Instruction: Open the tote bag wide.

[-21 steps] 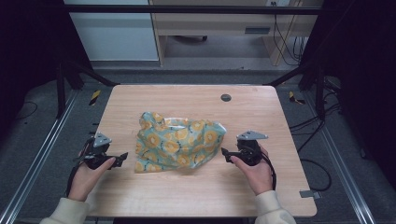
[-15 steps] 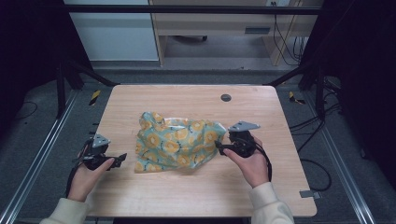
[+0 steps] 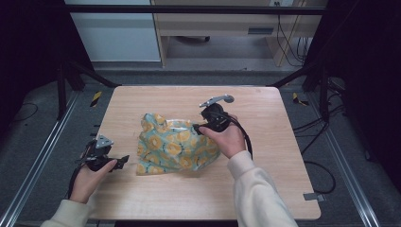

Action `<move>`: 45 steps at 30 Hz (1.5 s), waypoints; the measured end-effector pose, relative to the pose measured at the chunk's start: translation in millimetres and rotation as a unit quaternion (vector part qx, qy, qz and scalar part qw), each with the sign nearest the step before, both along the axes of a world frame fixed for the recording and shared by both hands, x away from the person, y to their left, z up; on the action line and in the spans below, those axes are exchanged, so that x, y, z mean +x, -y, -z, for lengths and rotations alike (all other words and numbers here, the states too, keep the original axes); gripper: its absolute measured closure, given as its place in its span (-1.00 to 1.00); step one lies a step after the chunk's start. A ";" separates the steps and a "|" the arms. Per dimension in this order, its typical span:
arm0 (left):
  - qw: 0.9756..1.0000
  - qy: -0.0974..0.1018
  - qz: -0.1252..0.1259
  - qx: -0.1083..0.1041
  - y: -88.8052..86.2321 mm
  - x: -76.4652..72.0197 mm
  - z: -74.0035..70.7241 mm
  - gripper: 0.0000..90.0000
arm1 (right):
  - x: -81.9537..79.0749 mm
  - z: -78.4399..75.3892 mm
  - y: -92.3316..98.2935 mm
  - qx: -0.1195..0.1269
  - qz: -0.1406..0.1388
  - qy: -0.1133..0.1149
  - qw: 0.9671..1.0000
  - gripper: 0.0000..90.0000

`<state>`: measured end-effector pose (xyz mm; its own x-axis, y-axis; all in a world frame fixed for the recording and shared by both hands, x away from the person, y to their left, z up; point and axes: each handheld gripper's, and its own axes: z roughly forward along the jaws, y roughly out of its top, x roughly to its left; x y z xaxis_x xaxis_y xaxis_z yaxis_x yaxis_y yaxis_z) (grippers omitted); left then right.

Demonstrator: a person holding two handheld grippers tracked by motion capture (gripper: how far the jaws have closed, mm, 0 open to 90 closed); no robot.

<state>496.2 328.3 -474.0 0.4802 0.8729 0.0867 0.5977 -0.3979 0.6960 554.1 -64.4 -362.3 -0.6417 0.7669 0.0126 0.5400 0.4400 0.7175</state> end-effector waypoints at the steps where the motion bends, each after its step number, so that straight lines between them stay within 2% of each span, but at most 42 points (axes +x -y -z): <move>1: 1.000 0.001 -0.001 -0.001 0.4 -0.1 0.0 -0.77 | 1.7 0.9 -2.2 -0.004 0.001 -0.013 1.000 -0.08; 4: 1.000 0.001 0.002 0.002 1.0 0.1 -0.2 -0.77 | 3.4 6.3 -5.2 -0.020 0.000 -0.045 0.999 0.05; 5: 1.000 0.003 0.004 0.002 2.5 0.2 -0.3 -0.77 | 1.8 8.8 -5.6 -0.024 0.000 -0.046 0.999 0.36; 6: 1.000 0.003 0.004 0.002 2.5 0.2 -0.3 -0.77 | 1.8 8.8 -5.6 -0.024 0.000 -0.046 0.999 0.36; 7: 1.000 0.001 0.007 0.004 3.1 0.3 -0.4 -0.76 | -0.3 9.3 -5.0 -0.020 -0.004 -0.044 0.999 0.65; 8: 1.000 0.002 0.006 0.003 4.0 0.2 -0.3 -0.76 | -0.3 9.3 -5.0 -0.020 -0.004 -0.044 0.999 0.65; 9: 1.000 0.002 0.008 0.005 4.4 -0.1 -0.3 -0.76 | -2.8 9.0 -4.0 -0.013 -0.009 -0.041 0.999 0.90; 10: 1.000 0.002 0.008 0.005 4.4 -0.1 -0.3 -0.76 | -2.8 9.0 -4.0 -0.013 -0.009 -0.041 0.999 0.90; 11: 1.000 0.001 0.008 0.005 4.3 -0.4 -0.2 -0.76 | -4.9 8.0 -2.5 -0.011 -0.019 -0.039 0.999 1.00; 12: 1.000 0.001 0.008 0.006 4.1 -0.7 -0.2 -0.76 | -4.9 8.0 -2.5 -0.011 -0.019 -0.039 0.999 1.00; 15: 1.000 -0.001 0.008 0.006 3.5 -0.4 -0.1 -0.75 | -12.1 1.6 0.2 0.003 -0.032 -0.016 0.999 1.00; 16: 1.000 -0.001 0.008 0.006 3.5 -0.4 -0.1 -0.75 | -12.1 1.6 0.2 0.003 -0.032 -0.016 0.999 1.00; 17: 1.000 -0.001 0.008 0.006 3.8 -0.1 -0.2 -0.75 | -19.6 -3.9 0.2 0.017 -0.040 0.002 0.999 1.00; 18: 1.000 -0.001 0.008 0.007 4.3 0.1 -0.3 -0.75 | -19.6 -3.9 0.2 0.017 -0.040 0.002 0.999 1.00; 19: 1.000 0.000 0.009 0.009 4.8 0.2 -0.3 -0.73 | -29.8 -10.9 0.9 0.023 -0.051 0.020 0.998 1.00; 20: 1.000 0.001 0.009 0.009 5.5 0.2 -0.4 -0.73 | -29.8 -10.9 0.9 0.023 -0.051 0.020 0.998 1.00; 22: 1.000 0.002 0.010 0.011 6.1 -0.1 -1.0 -0.71 | -43.7 -18.9 2.1 0.034 -0.063 0.041 0.997 1.00; 23: 1.000 0.003 0.013 0.013 6.5 0.0 -1.4 -0.68 | -57.1 -23.9 3.1 0.038 -0.073 0.056 0.995 1.00; 24: 1.000 0.003 0.013 0.013 6.5 0.0 -1.4 -0.68 | -57.1 -23.9 3.1 0.038 -0.073 0.056 0.995 1.00; 25: 1.000 0.002 0.015 0.014 7.3 0.4 -1.0 -0.68 | -74.3 -28.5 5.2 0.052 -0.085 0.068 0.993 1.00; 26: 1.000 0.002 0.015 0.014 7.3 0.4 -1.0 -0.67 | -74.3 -28.5 5.2 0.052 -0.085 0.068 0.993 1.00; 27: 1.000 0.002 0.020 0.014 8.6 0.1 -0.8 -0.66 | -92.4 -30.6 7.0 0.060 -0.094 0.082 0.990 1.00; 28: 1.000 0.002 0.020 0.014 8.6 0.1 -0.8 -0.64 | -92.4 -30.6 7.0 0.060 -0.094 0.082 0.990 1.00; 29: 1.000 0.003 0.023 0.016 9.5 -0.5 -1.1 -0.64 | -101.7 -29.7 8.5 0.063 -0.098 0.085 0.990 1.00; 31: 1.000 0.006 0.027 0.013 11.2 -2.0 -3.0 -0.62 | -119.3 -22.8 11.2 0.065 -0.104 0.087 0.989 1.00; 33: 0.999 0.012 0.036 0.008 13.6 -3.4 -7.7 -0.55 | -142.0 -5.4 13.2 0.064 -0.115 0.081 0.988 1.00; 34: 0.999 0.012 0.036 0.008 13.6 -3.4 -7.7 -0.55 | -142.0 -5.4 13.2 0.064 -0.115 0.081 0.988 1.00; 36: 0.999 0.021 0.044 0.010 16.8 -5.1 -14.5 -0.54 | -152.1 10.4 13.9 0.059 -0.122 0.071 0.988 1.00; 39: 0.998 0.037 0.054 0.003 22.4 -7.6 -28.4 -0.53 | -157.7 32.0 13.8 0.057 -0.124 0.057 0.989 1.00; 40: 0.998 0.041 0.057 0.001 23.9 -7.4 -32.1 -0.53 | -157.2 46.2 14.5 0.059 -0.123 0.046 0.990 1.00; 41: 0.997 0.044 0.065 -0.008 27.7 -4.7 -41.9 -0.53 | -156.0 51.9 15.4 0.063 -0.122 0.041 0.990 1.00; 42: 0.997 0.044 0.065 -0.008 27.7 -4.7 -41.9 -0.53 | -156.0 51.9 15.4 0.063 -0.122 0.041 0.990 1.00; 43: 0.996 0.047 0.076 -0.010 32.5 -0.1 -52.0 -0.53 | -153.7 60.0 16.5 0.070 -0.119 0.037 0.990 1.00; 44: 0.996 0.047 0.076 -0.010 32.5 -0.1 -52.0 -0.53 | -153.7 60.0 16.5 0.070 -0.119 0.037 0.990 1.00; 45: 0.995 0.053 0.084 0.005 38.7 5.8 -61.4 -0.54 | -153.1 64.7 15.7 0.070 -0.122 0.035 0.989 1.00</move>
<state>502.0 289.6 -412.6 0.6066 0.7802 0.1526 0.4462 -0.4930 0.7469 401.0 -80.1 -427.0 -0.8105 0.5830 0.0563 0.3764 0.4448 0.8127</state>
